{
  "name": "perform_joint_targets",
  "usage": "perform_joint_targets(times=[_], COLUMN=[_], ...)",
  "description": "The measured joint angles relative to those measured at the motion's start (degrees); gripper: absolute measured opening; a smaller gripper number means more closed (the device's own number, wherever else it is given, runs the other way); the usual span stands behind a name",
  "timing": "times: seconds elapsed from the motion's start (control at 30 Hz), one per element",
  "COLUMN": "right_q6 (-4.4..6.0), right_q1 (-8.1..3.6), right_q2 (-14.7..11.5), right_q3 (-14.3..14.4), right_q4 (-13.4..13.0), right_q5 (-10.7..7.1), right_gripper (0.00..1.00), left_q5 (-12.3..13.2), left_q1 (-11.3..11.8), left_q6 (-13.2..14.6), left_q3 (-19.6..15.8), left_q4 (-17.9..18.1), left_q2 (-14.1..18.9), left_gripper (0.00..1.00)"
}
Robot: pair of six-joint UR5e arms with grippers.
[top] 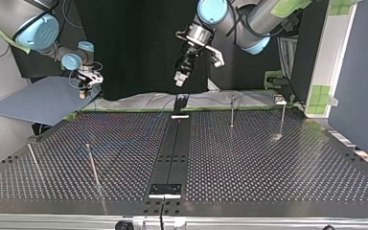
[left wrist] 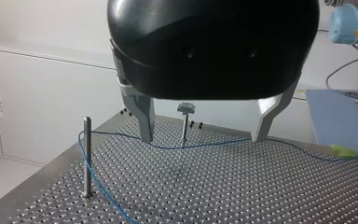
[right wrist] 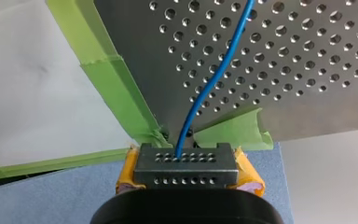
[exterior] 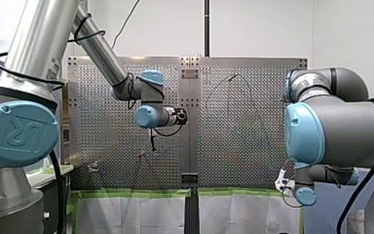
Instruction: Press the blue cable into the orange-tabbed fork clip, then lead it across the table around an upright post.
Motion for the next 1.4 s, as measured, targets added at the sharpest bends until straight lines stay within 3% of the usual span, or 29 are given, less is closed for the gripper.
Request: perform_joint_targets(times=[0.27,0.63,1.4], right_q6=[0.04,-0.47,-0.54], right_q1=[-0.25,0.24,0.28], right_q2=[-0.01,-0.02,-0.03], right_q3=[-0.07,-0.08,-0.08], right_q4=[0.27,1.04,1.03], right_q5=[0.00,0.02,0.03], right_gripper=[0.00,0.00,0.00], left_q5=[0.00,0.00,0.00], left_q1=[0.00,0.00,0.00], left_q6=[0.00,0.00,0.00], left_q3=[-3.77,-8.70,-9.40], left_q4=[3.78,8.69,9.40], left_q2=[0.00,0.00,0.00], left_gripper=[0.98,0.98,0.98])
